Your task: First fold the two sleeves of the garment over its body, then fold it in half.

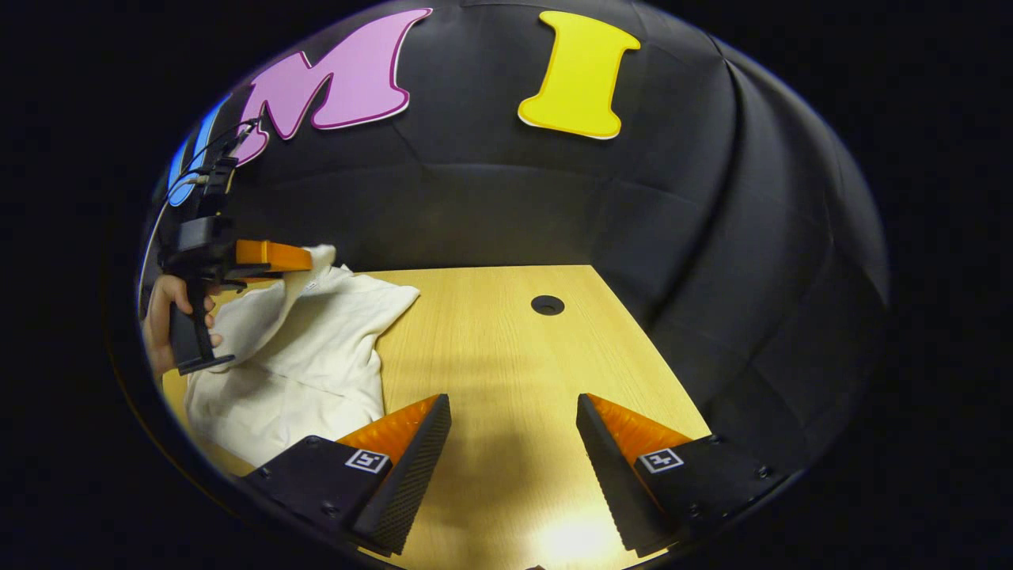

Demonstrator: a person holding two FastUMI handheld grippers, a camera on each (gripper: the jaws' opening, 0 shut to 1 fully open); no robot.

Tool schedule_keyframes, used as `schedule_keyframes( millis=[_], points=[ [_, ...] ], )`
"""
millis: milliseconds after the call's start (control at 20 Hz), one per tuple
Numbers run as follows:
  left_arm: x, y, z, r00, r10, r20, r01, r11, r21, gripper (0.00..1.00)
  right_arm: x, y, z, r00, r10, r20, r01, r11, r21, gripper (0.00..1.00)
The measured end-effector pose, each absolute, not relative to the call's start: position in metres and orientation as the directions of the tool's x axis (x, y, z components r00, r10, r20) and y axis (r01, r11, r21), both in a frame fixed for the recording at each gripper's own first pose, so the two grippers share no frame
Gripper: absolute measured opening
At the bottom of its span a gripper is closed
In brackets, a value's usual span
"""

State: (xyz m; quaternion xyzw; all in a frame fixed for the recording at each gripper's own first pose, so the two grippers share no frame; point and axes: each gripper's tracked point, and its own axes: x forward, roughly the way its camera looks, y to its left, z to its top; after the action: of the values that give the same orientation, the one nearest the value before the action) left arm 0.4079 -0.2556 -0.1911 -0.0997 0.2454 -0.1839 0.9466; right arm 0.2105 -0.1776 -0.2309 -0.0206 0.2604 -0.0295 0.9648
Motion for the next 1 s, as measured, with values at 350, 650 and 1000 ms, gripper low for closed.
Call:
schedule_keyframes(
  millis=[350,650,1000],
  points=[
    [0.349,-0.191,-0.19,0.817,-0.342,-0.464,0.278,0.939,-0.203,0.98,0.199,-0.123,-0.236,0.852,0.042,-0.522,-0.042,0.999,0.012,0.98],
    [0.271,-0.044,-0.207,0.838,-0.123,-0.532,0.114,0.992,-0.05,0.98,0.179,-0.065,-0.256,0.807,0.12,-0.578,-0.11,0.993,0.053,0.98],
    [0.196,0.056,-0.268,0.747,0.008,-0.665,-0.061,0.996,-0.057,0.98,0.156,-0.037,-0.303,0.72,0.133,-0.681,-0.081,0.991,0.108,0.99]
  ],
)
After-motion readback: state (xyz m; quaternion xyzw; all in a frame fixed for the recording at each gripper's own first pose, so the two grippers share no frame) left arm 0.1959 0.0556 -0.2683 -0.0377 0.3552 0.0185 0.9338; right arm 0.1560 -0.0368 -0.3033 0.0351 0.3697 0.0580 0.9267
